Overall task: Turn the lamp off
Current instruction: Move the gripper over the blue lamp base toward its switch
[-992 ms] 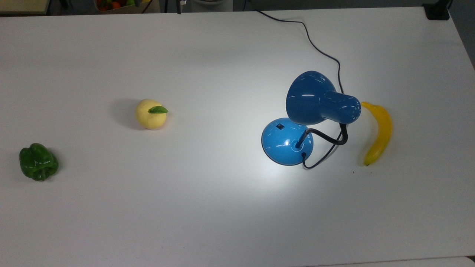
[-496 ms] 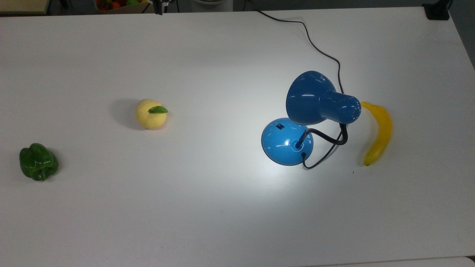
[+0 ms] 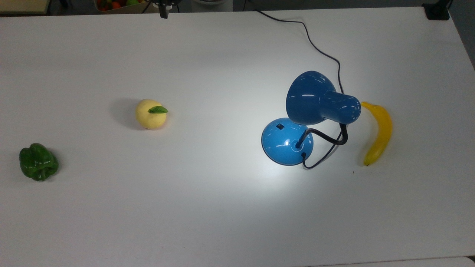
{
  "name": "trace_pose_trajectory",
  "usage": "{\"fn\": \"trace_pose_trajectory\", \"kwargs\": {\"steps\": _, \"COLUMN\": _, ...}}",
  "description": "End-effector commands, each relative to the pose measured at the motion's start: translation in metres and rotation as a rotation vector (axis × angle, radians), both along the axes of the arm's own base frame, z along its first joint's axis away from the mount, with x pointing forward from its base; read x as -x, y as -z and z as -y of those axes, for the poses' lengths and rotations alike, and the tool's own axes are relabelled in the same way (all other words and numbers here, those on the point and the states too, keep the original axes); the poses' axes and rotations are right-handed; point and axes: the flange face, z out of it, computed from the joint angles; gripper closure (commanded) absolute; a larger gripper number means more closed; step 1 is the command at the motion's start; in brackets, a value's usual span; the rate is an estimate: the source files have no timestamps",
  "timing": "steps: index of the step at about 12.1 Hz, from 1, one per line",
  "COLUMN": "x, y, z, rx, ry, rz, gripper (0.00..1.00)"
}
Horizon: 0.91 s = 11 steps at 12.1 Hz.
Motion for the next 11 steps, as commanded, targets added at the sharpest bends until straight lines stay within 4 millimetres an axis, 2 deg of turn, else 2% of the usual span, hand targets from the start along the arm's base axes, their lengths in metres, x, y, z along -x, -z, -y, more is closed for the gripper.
{"fn": "trace_pose_trajectory", "kwargs": {"steps": 1, "x": -0.016, "y": 0.027, "z": -0.042, "rx": -0.018, "ry": -0.056, "rz": 0.009, "gripper": 1.00}}
{"fn": "trace_pose_trajectory", "kwargs": {"steps": 6, "x": -0.049, "y": 0.090, "z": -0.120, "rx": -0.036, "ry": -0.206, "rz": 0.071, "gripper": 1.00}}
{"fn": "trace_pose_trajectory", "kwargs": {"steps": 11, "x": -0.064, "y": 0.146, "z": -0.177, "rx": -0.051, "ry": -0.317, "rz": 0.084, "gripper": 1.00}}
